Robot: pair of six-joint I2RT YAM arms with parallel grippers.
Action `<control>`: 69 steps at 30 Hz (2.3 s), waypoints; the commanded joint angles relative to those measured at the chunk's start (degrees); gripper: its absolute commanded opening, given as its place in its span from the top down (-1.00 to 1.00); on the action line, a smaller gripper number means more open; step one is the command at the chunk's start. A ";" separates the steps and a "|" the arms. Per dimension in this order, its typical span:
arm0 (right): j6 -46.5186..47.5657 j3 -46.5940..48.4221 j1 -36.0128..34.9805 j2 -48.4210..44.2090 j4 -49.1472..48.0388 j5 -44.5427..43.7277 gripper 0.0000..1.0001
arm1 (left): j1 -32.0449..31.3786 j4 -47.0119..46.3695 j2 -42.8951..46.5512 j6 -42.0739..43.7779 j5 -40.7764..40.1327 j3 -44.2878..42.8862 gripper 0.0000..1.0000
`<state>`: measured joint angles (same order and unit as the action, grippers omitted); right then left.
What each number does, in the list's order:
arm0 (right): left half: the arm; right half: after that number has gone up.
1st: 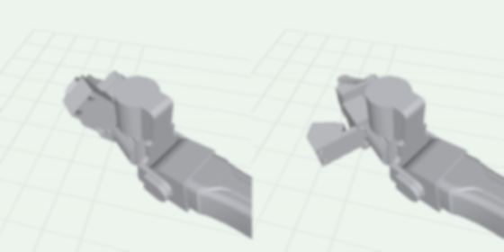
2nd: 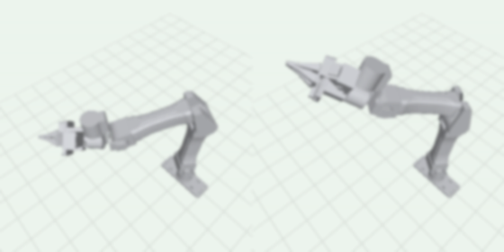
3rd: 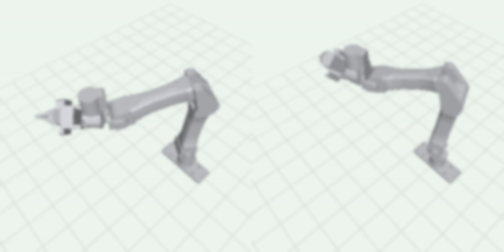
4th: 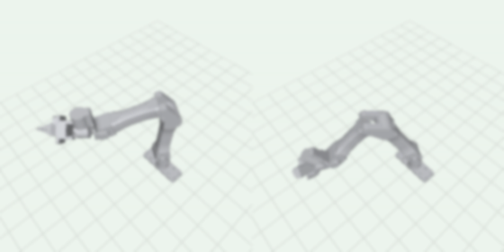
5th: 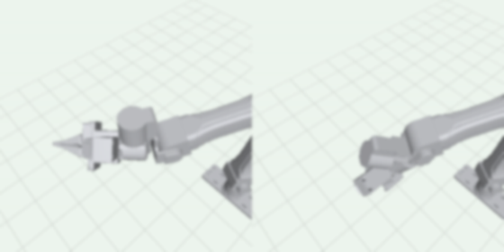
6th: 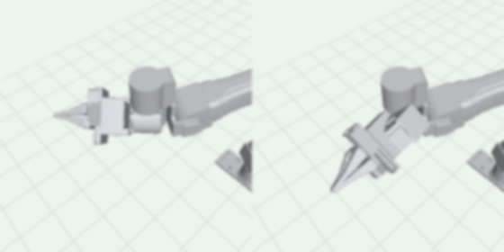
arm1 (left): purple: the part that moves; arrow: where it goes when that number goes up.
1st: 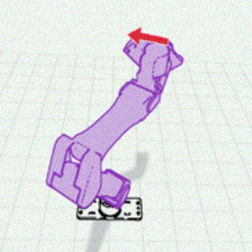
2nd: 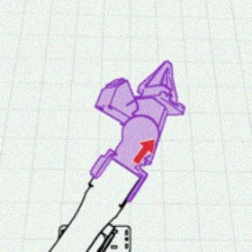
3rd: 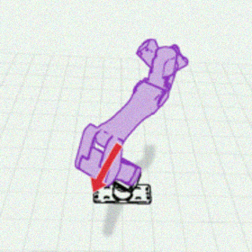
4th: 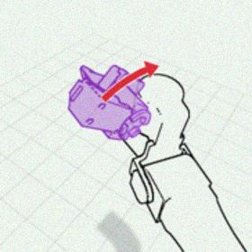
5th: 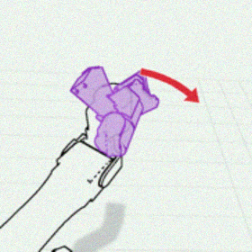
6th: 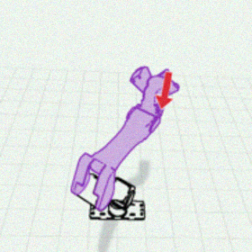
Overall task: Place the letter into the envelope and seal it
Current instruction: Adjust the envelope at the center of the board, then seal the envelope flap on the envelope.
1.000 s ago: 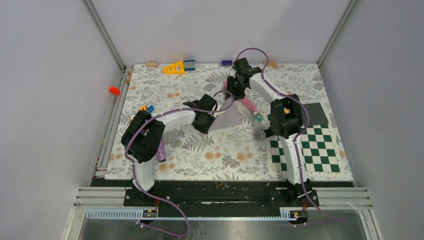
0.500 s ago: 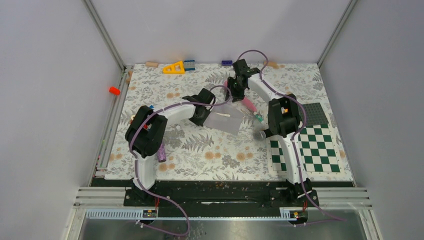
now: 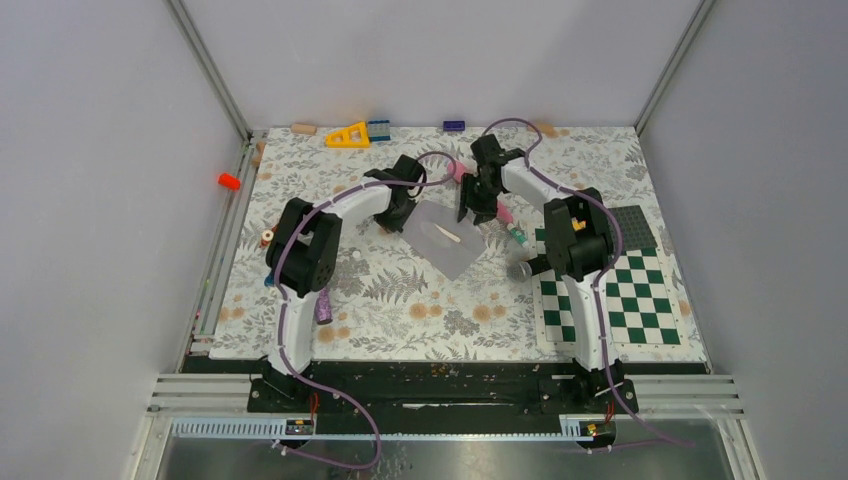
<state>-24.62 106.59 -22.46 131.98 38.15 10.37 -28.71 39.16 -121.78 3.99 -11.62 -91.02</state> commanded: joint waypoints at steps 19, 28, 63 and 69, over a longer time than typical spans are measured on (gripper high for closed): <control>-9.29 -22.92 0.91 -12.33 -22.09 22.35 -0.10 | -2.52 3.47 0.91 -2.98 6.43 -0.52 1.00; -9.59 -25.84 1.72 -14.88 -24.30 23.32 -0.11 | -3.81 3.38 0.40 -2.93 4.13 -0.10 1.00; -12.58 -28.09 -0.80 -10.36 -31.88 34.51 0.03 | -6.01 3.96 -1.02 -3.00 2.92 -1.27 1.00; -14.42 -28.30 -1.49 -8.81 -33.46 33.88 0.07 | -6.15 4.00 -1.09 -3.02 3.00 -1.26 1.00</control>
<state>-37.04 78.63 -22.87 122.06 7.03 43.13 -34.17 42.74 -122.32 1.89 -9.78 -92.23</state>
